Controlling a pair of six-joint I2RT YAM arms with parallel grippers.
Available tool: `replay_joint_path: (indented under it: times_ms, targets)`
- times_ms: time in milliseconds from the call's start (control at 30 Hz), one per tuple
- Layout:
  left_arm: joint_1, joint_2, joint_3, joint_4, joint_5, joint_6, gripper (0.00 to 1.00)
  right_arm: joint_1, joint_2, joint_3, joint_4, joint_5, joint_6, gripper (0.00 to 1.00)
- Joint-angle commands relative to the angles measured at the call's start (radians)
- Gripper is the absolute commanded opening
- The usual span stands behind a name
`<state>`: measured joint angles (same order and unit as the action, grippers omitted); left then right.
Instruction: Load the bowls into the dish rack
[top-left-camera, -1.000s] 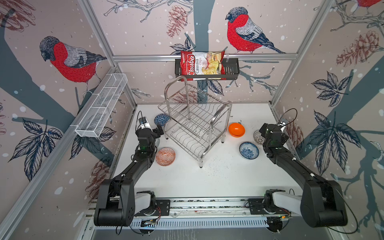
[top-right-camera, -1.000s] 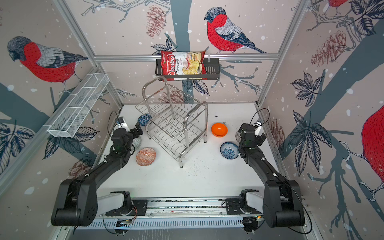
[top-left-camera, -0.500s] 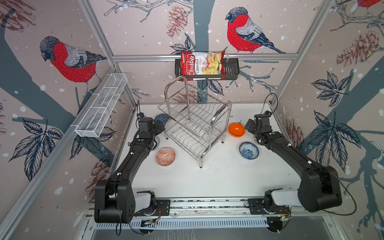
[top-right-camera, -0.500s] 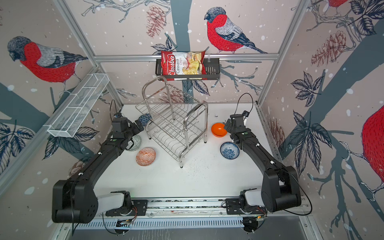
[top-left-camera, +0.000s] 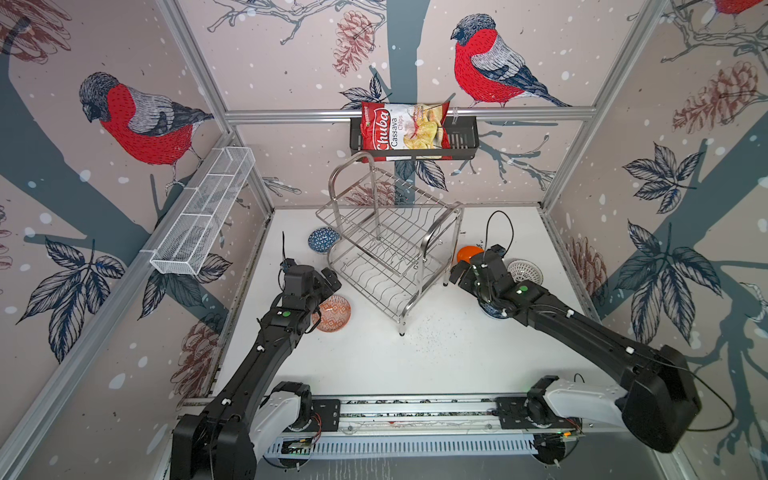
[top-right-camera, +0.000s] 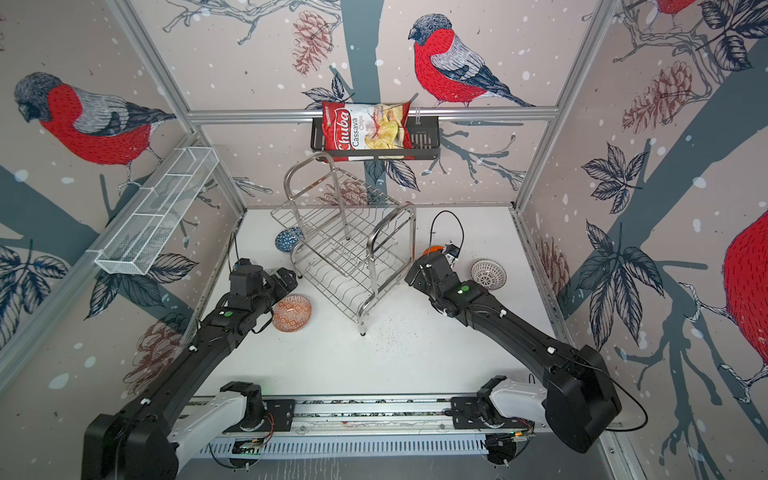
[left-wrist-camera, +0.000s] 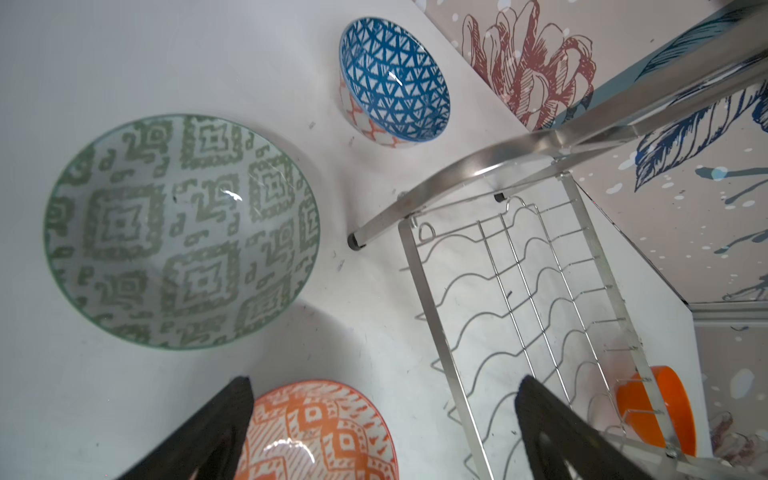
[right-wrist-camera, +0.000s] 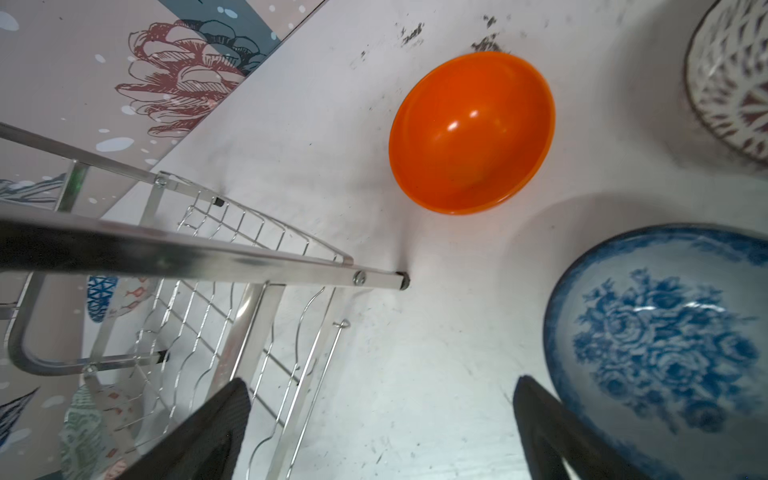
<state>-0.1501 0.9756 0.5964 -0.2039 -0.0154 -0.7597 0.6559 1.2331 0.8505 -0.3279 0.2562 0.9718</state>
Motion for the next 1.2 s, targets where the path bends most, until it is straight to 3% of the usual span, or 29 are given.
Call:
replay_joint_path:
  times_ms: [0,300,767,1033,1167]
  targets:
    - [-0.010,-0.034,0.015,-0.085,0.062,-0.027,0.99,0.031,-0.018,-0.020,0.042,-0.015,0.103,0.99]
    - [-0.045,-0.126,-0.036,-0.153,0.136,-0.042,0.99,0.063,-0.087,-0.115,0.177,-0.061,0.150,0.98]
    - [-0.049,-0.154,-0.049,-0.144,0.190,-0.075,0.99,0.094,0.062,-0.059,0.291,-0.179,0.137,0.88]
    - [-0.053,-0.133,-0.046,-0.111,0.213,-0.126,0.99,0.085,0.149,0.003,0.334,-0.226,0.142,0.74]
    - [-0.062,-0.128,-0.047,-0.110,0.206,-0.141,0.99,0.066,0.209,0.041,0.333,-0.271,0.141,0.58]
